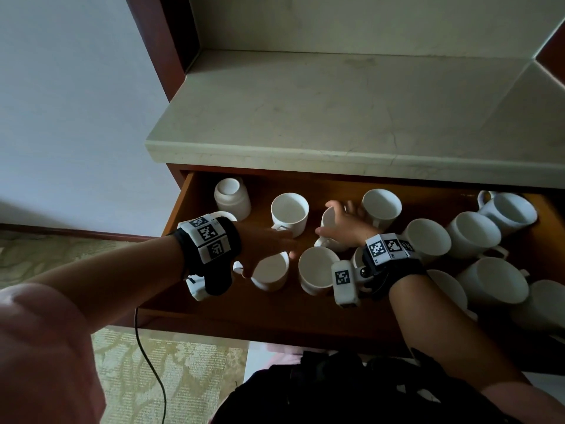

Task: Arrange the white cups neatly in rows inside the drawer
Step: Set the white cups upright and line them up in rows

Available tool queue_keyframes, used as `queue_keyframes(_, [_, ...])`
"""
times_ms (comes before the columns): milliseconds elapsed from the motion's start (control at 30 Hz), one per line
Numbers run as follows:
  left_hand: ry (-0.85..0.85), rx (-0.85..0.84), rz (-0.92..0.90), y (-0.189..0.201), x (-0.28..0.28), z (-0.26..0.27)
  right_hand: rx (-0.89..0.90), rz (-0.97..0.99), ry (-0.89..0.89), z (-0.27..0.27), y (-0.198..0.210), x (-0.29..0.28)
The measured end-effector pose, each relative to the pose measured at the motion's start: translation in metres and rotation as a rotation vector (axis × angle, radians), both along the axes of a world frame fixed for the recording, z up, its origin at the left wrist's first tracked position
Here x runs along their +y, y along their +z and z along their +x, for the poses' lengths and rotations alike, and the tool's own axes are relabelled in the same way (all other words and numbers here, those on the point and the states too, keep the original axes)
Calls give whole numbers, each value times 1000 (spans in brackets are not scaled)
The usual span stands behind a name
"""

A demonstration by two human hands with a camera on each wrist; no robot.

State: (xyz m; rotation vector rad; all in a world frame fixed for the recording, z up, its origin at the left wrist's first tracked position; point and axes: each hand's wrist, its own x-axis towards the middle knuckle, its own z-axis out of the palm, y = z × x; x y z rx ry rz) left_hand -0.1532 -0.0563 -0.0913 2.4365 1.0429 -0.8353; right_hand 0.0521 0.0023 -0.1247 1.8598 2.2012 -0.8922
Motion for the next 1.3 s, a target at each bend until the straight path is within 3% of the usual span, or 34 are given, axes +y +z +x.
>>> queue_keyframes(367, [18, 14, -25, -8, 3, -1, -5, -4, -2, 0, 0, 1])
queue_keyframes(533, [443, -314, -234, 9, 19, -26, -9, 22, 9, 0, 0, 0])
queue_keyframes(600, [571, -377, -151, 21, 30, -39, -6, 22, 13, 0, -1, 0])
queue_keyframes(733, [776, -157, 158, 20, 44, -65, -37, 17, 14, -1, 0, 0])
queue_keyframes(833, [936, -52, 214, 2, 48, -74, -51, 25, 13, -2, -1, 0])
queue_keyframes(1033, [1246, -135, 203, -20, 61, -76, -42, 53, 4, -2, -4, 1])
queue_keyframes(1133, [1250, -114, 167, -18, 69, -73, -25, 42, 3, -1, -3, 1])
queue_keyframes(1300, [1120, -8, 175, -11, 77, -73, -3, 13, 2, -1, -3, 2])
